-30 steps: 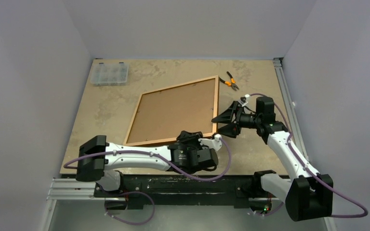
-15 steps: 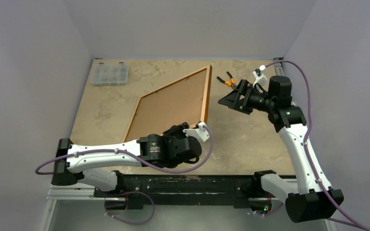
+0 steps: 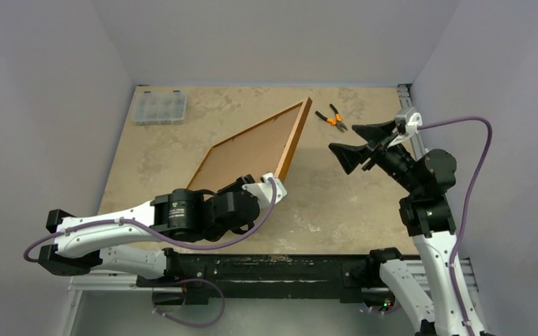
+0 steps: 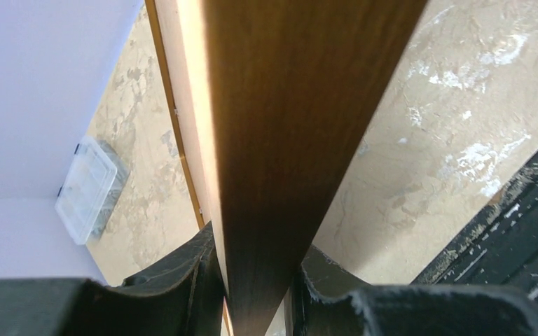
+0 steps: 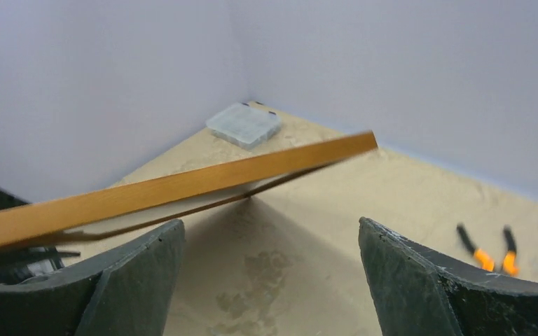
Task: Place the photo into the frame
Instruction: Turn over the photo frame at the center of the board.
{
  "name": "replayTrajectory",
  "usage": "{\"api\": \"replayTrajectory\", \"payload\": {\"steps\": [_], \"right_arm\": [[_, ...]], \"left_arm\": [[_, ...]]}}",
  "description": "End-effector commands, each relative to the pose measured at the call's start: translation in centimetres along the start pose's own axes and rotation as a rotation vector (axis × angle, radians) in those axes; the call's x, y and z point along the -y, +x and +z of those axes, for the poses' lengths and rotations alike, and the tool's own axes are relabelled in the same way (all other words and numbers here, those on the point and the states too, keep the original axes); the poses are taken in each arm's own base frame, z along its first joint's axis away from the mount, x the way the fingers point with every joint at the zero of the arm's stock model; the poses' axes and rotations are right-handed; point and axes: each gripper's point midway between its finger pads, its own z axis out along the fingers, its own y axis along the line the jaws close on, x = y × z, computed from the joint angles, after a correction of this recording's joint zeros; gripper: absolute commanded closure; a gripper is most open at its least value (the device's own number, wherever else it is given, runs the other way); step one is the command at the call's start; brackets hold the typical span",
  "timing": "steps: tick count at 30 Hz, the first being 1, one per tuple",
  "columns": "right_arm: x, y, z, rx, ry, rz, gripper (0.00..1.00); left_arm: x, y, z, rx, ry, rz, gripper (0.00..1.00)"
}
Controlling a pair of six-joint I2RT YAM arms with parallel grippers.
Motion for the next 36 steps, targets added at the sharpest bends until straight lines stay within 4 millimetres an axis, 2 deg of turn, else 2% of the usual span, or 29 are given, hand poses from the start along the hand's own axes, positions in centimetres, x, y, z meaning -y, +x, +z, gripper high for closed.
{"api": "replayTrajectory", "payload": {"steps": [1, 8, 12, 15, 18, 25, 31, 36], "right_arm": [[-3.8, -2.7, 0.3, 0.112, -0.277, -0.370, 0.08], [-7.4, -1.6, 0.0, 0.090, -0.609, -0.591, 0.12], [-8.9, -1.2, 0.3, 0.087, -0.722, -0.648, 0.12], [-10.8, -0.9, 0.6, 0.100, -0.806, -0.692, 0.10], [-12.3, 0.4, 0.7, 0.069, -0.889, -0.726, 0.09], [-16.0, 2.8, -1.9, 0.075, -1.083, -0.699, 0.10], [-16.7, 5.3, -2.5, 0.033, -1.083, -0.678, 0.12], [-16.8, 7.6, -1.5, -0.046, -1.065, -0.703, 0.17]], "left_arm": [[1.8, -3.8, -2.7, 0.157, 0.214, -0.173, 1.00], [3.6, -3.5, -4.1, 0.173, 0.362, -0.135, 1.00], [4.6, -3.3, -4.3, 0.169, 0.418, -0.109, 1.00], [5.2, -3.4, -4.4, 0.167, 0.449, -0.095, 1.00], [5.8, -3.4, -4.6, 0.161, 0.482, -0.085, 1.00], [6.7, -3.3, -4.7, 0.150, 0.528, -0.080, 1.00], [7.0, -3.4, -4.7, 0.150, 0.539, -0.075, 1.00], [7.3, -3.7, -4.8, 0.152, 0.554, -0.071, 1.00]]}}
